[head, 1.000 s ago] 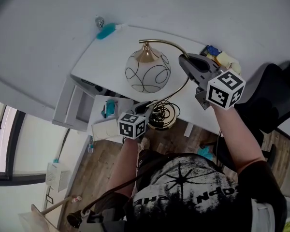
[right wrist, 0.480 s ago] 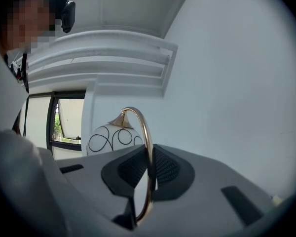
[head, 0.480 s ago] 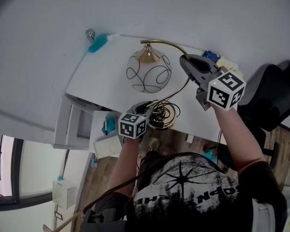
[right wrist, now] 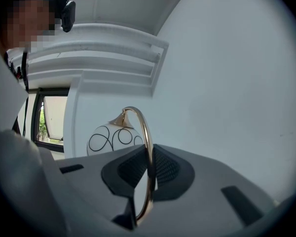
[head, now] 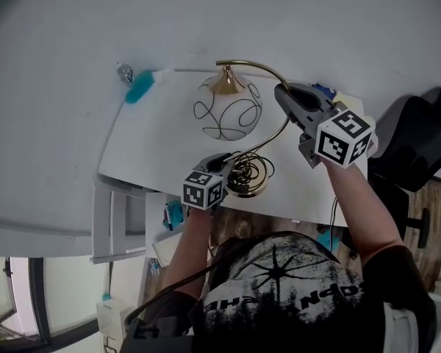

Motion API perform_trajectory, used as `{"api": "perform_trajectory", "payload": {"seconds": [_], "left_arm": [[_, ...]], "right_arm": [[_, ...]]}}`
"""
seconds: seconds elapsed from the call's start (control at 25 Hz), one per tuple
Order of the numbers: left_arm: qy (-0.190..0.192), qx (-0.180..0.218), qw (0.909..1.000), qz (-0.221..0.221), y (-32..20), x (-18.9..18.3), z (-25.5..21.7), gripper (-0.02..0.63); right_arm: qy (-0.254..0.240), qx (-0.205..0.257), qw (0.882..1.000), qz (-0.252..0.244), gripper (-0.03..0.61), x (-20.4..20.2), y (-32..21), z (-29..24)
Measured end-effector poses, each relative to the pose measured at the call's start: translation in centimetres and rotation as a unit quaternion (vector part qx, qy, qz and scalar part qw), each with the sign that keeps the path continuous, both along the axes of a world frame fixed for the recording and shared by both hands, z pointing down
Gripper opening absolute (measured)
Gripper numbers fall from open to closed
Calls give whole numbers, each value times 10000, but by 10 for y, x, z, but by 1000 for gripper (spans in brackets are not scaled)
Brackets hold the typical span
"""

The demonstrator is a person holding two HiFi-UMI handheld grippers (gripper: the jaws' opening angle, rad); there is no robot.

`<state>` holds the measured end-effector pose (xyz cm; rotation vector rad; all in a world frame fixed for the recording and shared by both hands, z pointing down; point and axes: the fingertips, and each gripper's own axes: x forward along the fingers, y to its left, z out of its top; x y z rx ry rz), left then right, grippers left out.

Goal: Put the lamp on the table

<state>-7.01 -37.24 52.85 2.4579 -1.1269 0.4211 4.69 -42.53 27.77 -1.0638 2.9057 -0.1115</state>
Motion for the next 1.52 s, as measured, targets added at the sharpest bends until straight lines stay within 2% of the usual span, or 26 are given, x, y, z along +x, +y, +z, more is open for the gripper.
{"api": "perform_trajectory", "payload": {"seconds": [0.28,0.68,1.04,1.52], "left_arm": [[-15,-58,9996,279,-59,-20,7,40],[52,19,9989,457,-111,-32,25,40],[135,256,9986,447,-146,-54,43,40],[168,529,9977,383,-167,-61,62,40]], "right_arm": [[55,-120,9995,301,34,-17,-55,8],[171,-143,9986,490,34,-32,-96,23],[358,-53,9981,503,34,-60,-119,36],[394,113,9985,371,34,-68,-128,54]]}}
